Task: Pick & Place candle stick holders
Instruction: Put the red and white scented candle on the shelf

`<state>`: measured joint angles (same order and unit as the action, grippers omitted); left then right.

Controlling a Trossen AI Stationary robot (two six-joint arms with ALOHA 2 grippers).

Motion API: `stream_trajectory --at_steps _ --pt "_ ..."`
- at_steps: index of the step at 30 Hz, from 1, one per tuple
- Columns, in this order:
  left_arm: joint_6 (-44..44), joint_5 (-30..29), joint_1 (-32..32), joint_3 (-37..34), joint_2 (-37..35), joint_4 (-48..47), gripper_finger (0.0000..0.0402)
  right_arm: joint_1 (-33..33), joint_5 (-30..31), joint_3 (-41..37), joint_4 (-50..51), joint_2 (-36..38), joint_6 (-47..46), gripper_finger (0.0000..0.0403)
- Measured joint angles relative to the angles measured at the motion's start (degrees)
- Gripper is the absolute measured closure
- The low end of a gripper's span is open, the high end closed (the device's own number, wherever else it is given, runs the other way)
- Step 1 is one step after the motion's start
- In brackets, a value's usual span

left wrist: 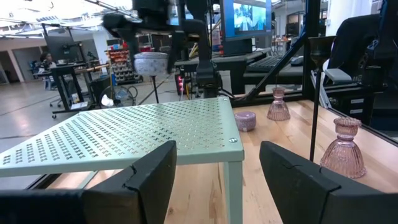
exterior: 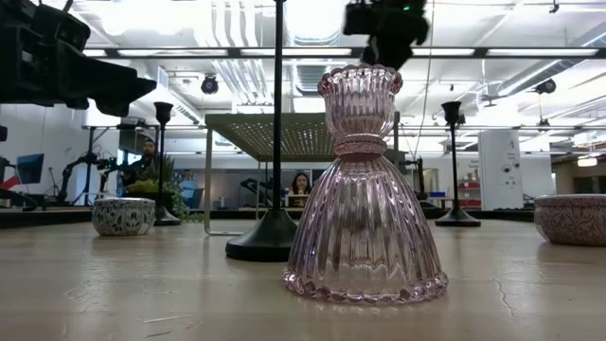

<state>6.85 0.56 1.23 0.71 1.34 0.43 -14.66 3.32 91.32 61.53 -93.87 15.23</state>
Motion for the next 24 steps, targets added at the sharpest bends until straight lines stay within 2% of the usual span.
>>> stream_trajectory --at_steps 7,18,24 --pt "0.0 0.0 0.02 0.0 -0.02 0.0 0.0165 -5.92 -8.56 12.81 3.47 -11.14 3.13 0.0112" --pt "0.0 0.0 0.0 0.0 -0.01 -0.01 0.0165 -10.7 -8.39 35.38 11.35 -29.09 9.38 0.0112" --pt "0.0 0.0 0.01 0.0 -0.01 0.0 0.0165 -12.27 -8.31 43.35 13.91 -35.53 9.4 0.0112"
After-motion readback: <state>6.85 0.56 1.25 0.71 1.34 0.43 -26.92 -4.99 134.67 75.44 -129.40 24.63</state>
